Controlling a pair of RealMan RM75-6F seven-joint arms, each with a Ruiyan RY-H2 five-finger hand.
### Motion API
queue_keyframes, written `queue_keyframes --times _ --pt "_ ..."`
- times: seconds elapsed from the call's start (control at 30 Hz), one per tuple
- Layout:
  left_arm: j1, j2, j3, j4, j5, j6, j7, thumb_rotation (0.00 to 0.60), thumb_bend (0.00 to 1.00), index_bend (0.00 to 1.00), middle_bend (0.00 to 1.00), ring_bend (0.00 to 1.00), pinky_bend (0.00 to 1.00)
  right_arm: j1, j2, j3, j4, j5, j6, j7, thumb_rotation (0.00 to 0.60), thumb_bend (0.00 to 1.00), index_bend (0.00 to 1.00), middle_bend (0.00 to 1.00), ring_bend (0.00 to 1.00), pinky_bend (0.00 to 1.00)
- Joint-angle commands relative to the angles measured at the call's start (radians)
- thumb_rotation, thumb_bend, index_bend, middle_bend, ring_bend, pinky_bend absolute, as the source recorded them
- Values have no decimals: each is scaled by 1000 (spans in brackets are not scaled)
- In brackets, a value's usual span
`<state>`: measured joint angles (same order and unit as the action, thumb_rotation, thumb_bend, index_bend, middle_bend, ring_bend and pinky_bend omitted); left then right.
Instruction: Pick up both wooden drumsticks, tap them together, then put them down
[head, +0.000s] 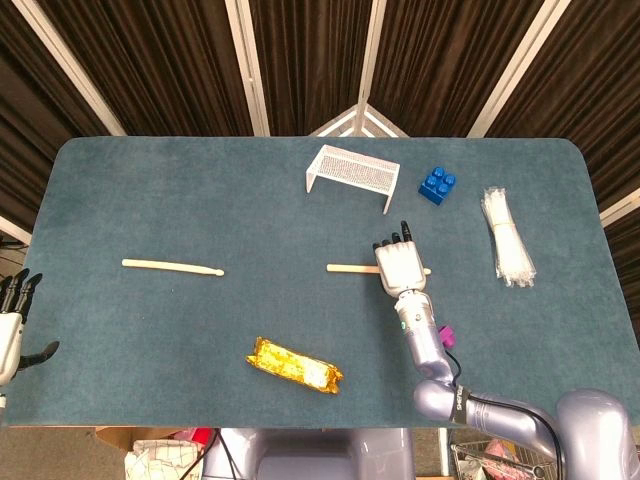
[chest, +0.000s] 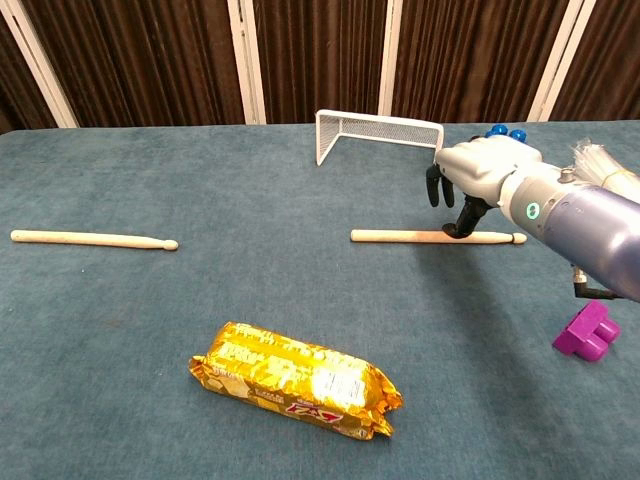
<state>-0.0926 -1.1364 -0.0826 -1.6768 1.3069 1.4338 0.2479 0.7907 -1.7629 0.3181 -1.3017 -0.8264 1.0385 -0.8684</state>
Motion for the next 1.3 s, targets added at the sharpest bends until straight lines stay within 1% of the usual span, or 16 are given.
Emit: queue_keyframes --times 0.03,0.23,0.77,1.07,1.3 --pt "-4 -6 1 -3 -5 -4 16 600 272 0 0 0 20 2 0 -9 19 0 -8 19 600 378 464 456 260 0" --pt "-8 -16 0 -7 -13 -5 41 600 273 0 0 0 20 7 -13 -33 72 -5 -21 47 600 378 473 474 269 0" --pt "-20 -32 -5 0 -40 -17 76 600 275 0 0 0 20 34 -83 -59 226 -6 -71 101 600 382 485 516 292 0" --pt "-27 -41 -3 1 -51 -25 95 600 275 1 0 0 20 42 -100 -64 270 -28 -84 132 600 386 518 545 313 0" --pt "-30 -43 -2 2 -53 -28 99 600 275 10 0 0 20 40 -97 -65 274 -43 -81 149 600 387 524 549 317 0"
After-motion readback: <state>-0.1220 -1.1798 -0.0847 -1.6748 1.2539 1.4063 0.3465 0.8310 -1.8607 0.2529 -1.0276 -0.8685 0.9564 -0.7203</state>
